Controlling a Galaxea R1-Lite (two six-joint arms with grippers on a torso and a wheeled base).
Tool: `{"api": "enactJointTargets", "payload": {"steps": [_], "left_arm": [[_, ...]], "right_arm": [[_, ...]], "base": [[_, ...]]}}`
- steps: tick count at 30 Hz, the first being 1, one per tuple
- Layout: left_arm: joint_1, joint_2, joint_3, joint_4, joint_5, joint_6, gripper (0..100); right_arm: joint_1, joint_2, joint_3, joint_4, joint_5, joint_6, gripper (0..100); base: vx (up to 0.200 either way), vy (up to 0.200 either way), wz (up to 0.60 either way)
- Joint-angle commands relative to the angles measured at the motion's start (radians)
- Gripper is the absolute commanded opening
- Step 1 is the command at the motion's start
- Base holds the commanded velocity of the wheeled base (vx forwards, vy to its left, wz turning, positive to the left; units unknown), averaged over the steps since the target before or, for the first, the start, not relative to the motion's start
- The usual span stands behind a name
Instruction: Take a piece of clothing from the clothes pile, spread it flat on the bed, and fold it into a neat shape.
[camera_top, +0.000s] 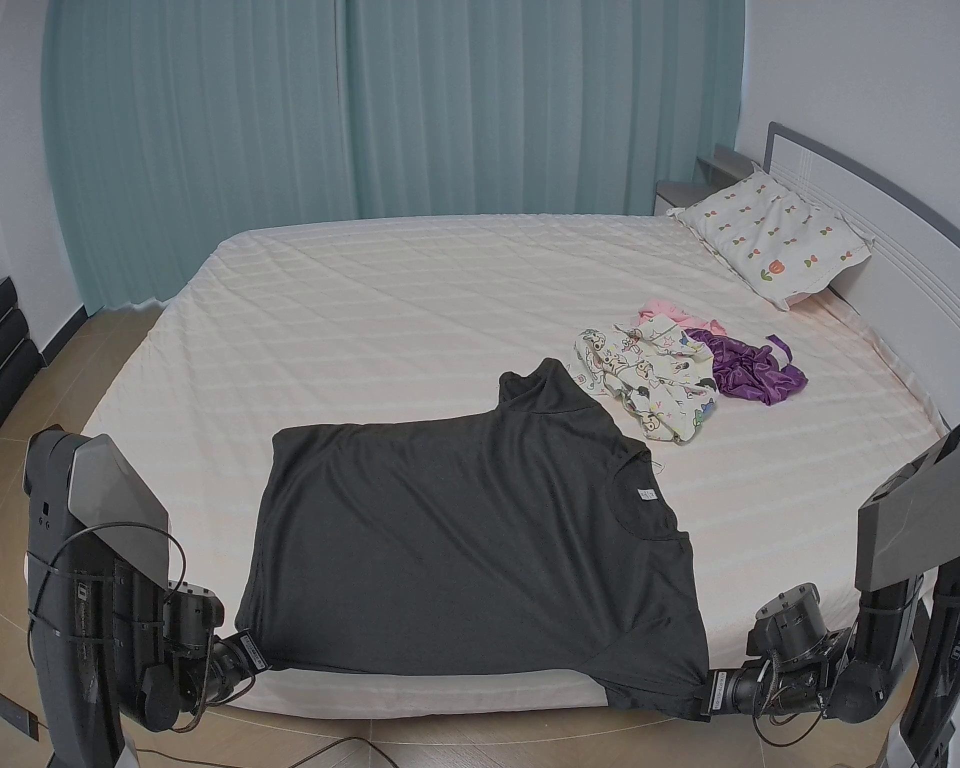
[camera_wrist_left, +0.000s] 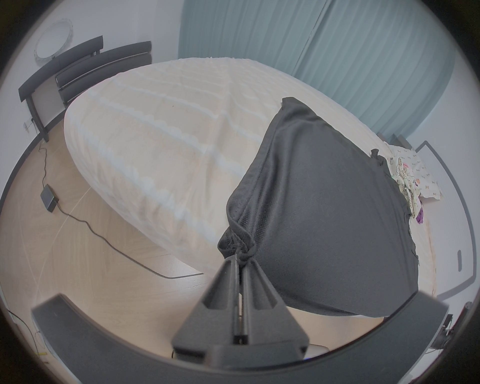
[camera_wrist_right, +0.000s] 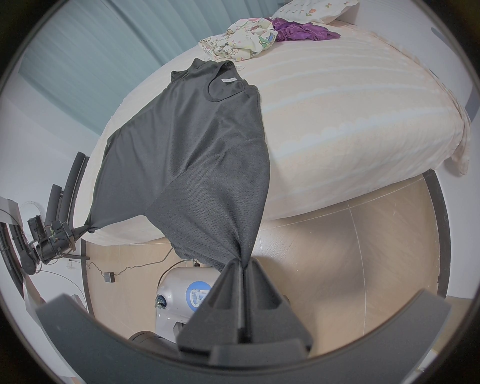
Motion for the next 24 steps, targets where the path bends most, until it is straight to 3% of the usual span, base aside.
{"api": "enactJointTargets", "payload": {"steps": [1,8,12,18,24], "left_arm": [[0.001,-0.039,0.016,0.007,-0.001,0.020,0],[-0.002,-0.119,0.016,0.113,-0.001,0.094,0],[-0.002,-0.214,0.016,0.246,-0.007,0.187,0],[-0.008,-0.288,0.016,0.401,-0.007,0.226,0],[-0.008,-0.291,0.015,0.436,-0.019,0.267,0]], "right_arm": [[0.003,-0.019,0.016,0.012,-0.009,0.000,0],[0.000,-0.039,0.016,0.048,-0.012,0.003,0],[-0.003,-0.088,0.016,0.082,-0.012,0.000,0],[0.000,-0.143,0.016,0.145,-0.011,-0.005,0],[-0.014,-0.145,0.018,0.096,-0.011,-0.005,0]], "base": [[0.000,0.000,0.00],[0.000,0.000,0.00],[0.000,0.000,0.00],[0.000,0.000,0.00],[0.000,0.000,0.00]]}}
